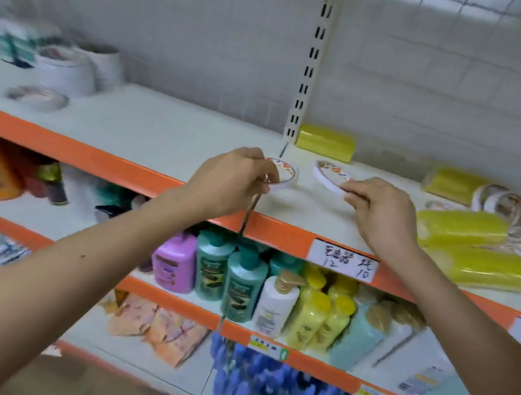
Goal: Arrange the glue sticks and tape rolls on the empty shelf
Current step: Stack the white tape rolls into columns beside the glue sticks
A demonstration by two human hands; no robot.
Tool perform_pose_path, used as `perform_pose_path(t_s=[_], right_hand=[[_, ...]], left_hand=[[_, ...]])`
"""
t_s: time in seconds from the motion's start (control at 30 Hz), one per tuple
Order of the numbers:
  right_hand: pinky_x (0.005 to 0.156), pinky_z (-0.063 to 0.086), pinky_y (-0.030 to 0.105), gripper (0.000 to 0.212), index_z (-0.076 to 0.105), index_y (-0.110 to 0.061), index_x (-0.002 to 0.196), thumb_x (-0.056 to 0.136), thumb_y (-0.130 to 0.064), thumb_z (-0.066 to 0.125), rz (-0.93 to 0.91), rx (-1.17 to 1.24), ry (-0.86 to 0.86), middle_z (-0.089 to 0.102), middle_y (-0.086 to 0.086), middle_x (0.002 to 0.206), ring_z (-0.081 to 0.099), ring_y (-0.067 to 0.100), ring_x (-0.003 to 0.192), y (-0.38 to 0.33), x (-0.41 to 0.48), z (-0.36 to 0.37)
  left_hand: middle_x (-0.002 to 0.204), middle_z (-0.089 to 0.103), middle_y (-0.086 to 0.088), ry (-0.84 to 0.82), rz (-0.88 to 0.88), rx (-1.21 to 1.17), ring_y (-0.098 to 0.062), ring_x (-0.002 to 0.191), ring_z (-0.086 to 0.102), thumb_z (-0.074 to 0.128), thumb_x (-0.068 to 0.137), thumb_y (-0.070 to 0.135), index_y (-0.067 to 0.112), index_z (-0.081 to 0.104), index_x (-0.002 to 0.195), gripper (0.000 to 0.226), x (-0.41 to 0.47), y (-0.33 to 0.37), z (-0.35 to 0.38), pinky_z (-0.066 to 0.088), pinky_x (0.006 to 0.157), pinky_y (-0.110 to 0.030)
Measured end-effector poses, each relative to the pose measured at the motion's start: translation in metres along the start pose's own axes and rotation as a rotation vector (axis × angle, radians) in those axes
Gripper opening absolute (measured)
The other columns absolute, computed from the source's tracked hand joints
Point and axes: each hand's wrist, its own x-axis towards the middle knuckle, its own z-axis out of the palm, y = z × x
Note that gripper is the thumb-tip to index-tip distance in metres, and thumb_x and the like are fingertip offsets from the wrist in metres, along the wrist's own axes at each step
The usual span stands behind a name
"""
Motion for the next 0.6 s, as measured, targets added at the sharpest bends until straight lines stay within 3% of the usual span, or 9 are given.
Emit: perform_pose_path(t_s=[0.37,0.5,0.6], right_hand=[[0.082,0.043,0.034,0.023,0.069,-0.018,0.105,0.087,-0.012,0.055,-0.24,0.146,-0.106,0.067,0.009,0.105,0.057,0.028,0.102,-0.163,0.114,0.138],[0.082,0.044,0.037,0.024,0.069,-0.02,0.105,0.088,-0.012,0.054,-0.284,0.198,-0.151,0.067,0.008,0.105,0.057,0.027,0.101,-0.216,0.149,0.18],[0.083,0.044,0.037,0.024,0.068,-0.022,0.106,0.089,-0.013,0.053,-0.318,0.224,-0.179,0.067,0.006,0.106,0.057,0.025,0.102,-0.256,0.175,0.205]], left_hand=[[0.114,0.055,-0.006,0.091,-0.269,0.117,-0.025,0.109,0.051,0.054,0.09,0.018,0.016,0.062,0.112,0.023,-0.039,-0.198,-0.067,0.046,0.079,-0.037],[0.113,0.056,-0.007,0.083,-0.333,0.156,-0.029,0.106,0.052,0.054,0.09,0.017,0.015,0.062,0.111,0.023,-0.043,-0.261,-0.095,0.047,0.08,-0.044],[0.109,0.056,-0.006,0.125,-0.394,0.187,-0.027,0.104,0.052,0.054,0.09,0.018,0.016,0.063,0.11,0.022,-0.047,-0.308,-0.114,0.047,0.078,-0.039]])
